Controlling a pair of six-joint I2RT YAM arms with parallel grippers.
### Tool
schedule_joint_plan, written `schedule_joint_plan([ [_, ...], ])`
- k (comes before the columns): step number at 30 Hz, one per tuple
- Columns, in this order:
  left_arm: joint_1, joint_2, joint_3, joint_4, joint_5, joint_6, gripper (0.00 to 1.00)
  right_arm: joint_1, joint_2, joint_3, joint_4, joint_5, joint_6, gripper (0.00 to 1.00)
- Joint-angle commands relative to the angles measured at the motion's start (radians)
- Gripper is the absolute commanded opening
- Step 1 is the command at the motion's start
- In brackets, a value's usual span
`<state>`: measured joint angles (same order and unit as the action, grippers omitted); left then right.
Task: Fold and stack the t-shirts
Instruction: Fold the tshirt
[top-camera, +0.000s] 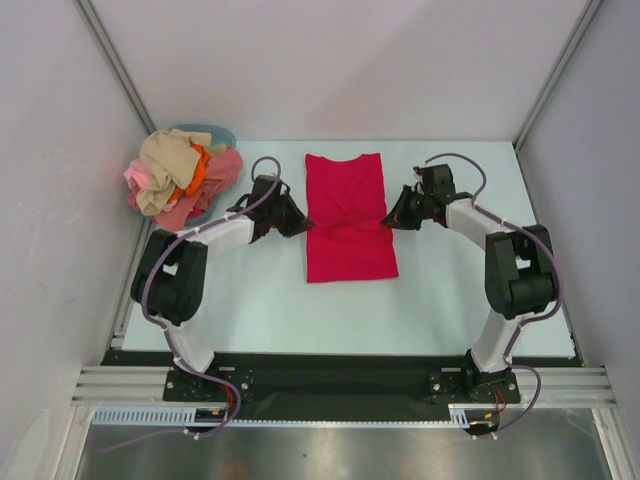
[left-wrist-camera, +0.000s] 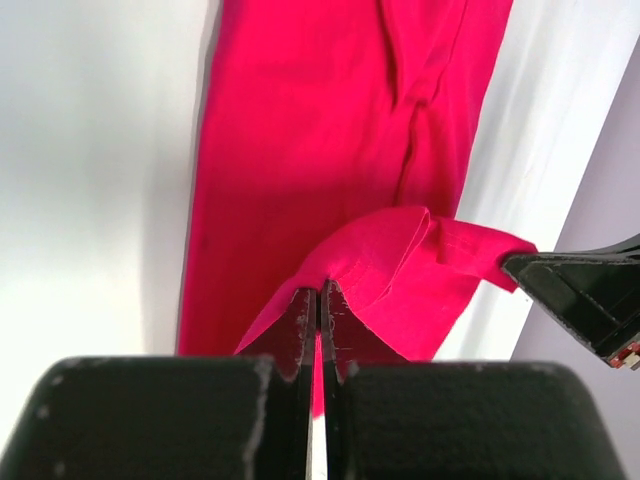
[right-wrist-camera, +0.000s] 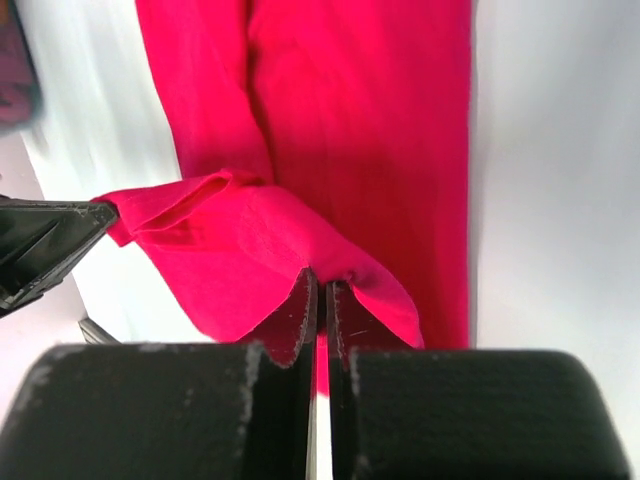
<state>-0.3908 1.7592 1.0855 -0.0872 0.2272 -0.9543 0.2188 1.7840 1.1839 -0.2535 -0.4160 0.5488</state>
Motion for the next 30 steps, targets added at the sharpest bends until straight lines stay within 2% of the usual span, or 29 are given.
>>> schedule_joint_plan([
  [1, 0.029, 0.051, 0.091, 0.024, 0.053, 0.038, 0.0, -0.021, 0.057, 0.092, 0.036, -0.047, -0.026, 0.0],
  [11, 0.059, 0.181, 0.2, 0.015, 0.086, 0.034, 0.0, -0.059, 0.204, 0.21, 0.051, -0.129, -0.039, 0.0],
  [30, 0.092, 0.281, 0.272, 0.007, 0.103, 0.035, 0.01, -0.102, 0.31, 0.275, 0.063, -0.188, -0.039, 0.0],
])
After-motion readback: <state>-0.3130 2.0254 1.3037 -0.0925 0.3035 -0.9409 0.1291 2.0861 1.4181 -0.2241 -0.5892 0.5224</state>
